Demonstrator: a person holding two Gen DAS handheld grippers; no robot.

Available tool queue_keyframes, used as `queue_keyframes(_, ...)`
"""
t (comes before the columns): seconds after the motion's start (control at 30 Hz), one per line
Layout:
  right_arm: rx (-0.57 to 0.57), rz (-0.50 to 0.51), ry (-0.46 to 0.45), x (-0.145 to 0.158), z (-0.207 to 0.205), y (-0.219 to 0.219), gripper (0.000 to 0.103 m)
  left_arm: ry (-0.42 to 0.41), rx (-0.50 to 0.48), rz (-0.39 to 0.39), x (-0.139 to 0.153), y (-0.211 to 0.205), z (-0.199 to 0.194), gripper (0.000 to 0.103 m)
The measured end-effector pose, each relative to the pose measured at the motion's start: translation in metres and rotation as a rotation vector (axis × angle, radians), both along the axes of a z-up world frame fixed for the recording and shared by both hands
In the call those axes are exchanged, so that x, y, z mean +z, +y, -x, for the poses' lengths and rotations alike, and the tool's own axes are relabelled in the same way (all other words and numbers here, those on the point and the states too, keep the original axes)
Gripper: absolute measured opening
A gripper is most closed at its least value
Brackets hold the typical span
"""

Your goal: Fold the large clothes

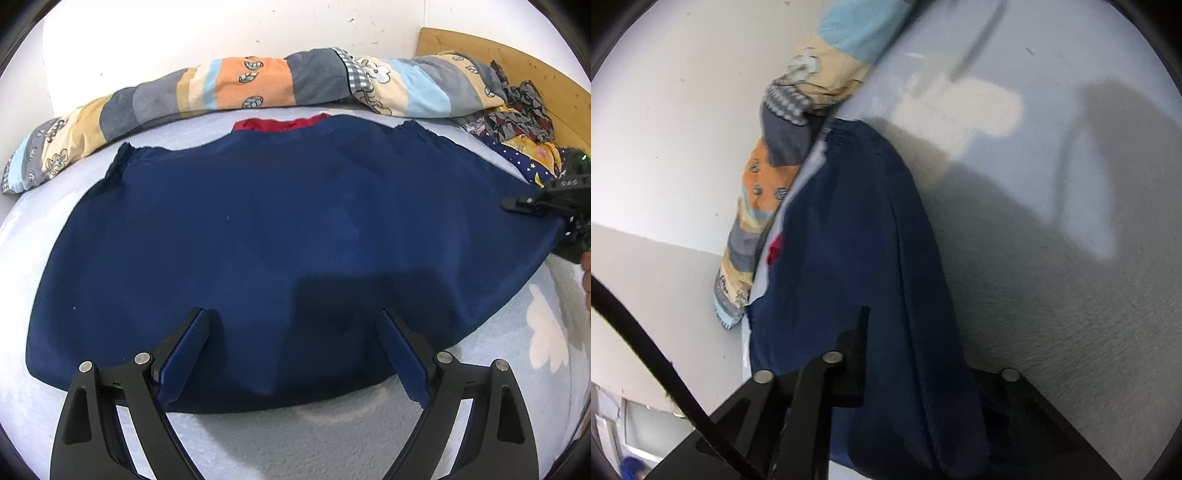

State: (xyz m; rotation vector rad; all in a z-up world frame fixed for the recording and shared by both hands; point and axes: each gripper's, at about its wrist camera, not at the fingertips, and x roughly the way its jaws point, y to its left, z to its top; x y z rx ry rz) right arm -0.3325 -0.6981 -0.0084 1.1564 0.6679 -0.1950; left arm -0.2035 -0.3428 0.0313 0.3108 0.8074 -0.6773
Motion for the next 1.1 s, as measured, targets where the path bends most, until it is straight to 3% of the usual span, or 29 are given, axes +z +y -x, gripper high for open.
queue_keyframes(0.1,-0.004,0.039,-0.033,0.029,-0.001,0.009,0.013,-0.034,-0.002,0.010,0.004,-0.002,0.002,0.091)
queue_keyframes(0.2,-0.002,0.058,-0.059,0.055,-0.002,0.021,0.013,-0.038,-0.003,-0.092,-0.011,-0.014,0.000,0.092)
queue_keyframes(0.33,0.016,0.078,-0.098,0.079,-0.007,0.038,0.013,-0.029,-0.001,-0.072,-0.007,-0.010,-0.003,0.092)
queue_keyframes(0.4,0.018,0.076,-0.109,0.085,-0.007,0.044,0.013,-0.052,-0.001,-0.063,-0.002,-0.006,-0.002,0.092)
queue_keyframes(0.5,0.022,0.081,-0.116,0.091,-0.010,0.049,0.013,-0.112,0.007,-0.147,-0.013,-0.009,0.002,0.092)
queue_keyframes(0.67,0.034,0.096,-0.129,0.101,-0.016,0.059,0.013,-0.136,-0.004,-0.104,0.000,-0.005,0.003,0.092)
queue_keyframes(0.8,0.045,0.122,-0.124,0.109,-0.018,0.065,0.013,-0.111,-0.020,-0.120,0.005,-0.001,-0.005,0.091)
queue_keyframes(0.97,0.075,0.175,-0.127,0.124,-0.023,0.084,0.013,-0.130,0.203,0.080,0.066,0.073,-0.042,0.091)
queue_keyframes(1.1,0.105,0.262,-0.118,0.140,-0.035,0.113,0.013,-0.046,0.352,0.157,0.082,0.131,-0.072,0.091)
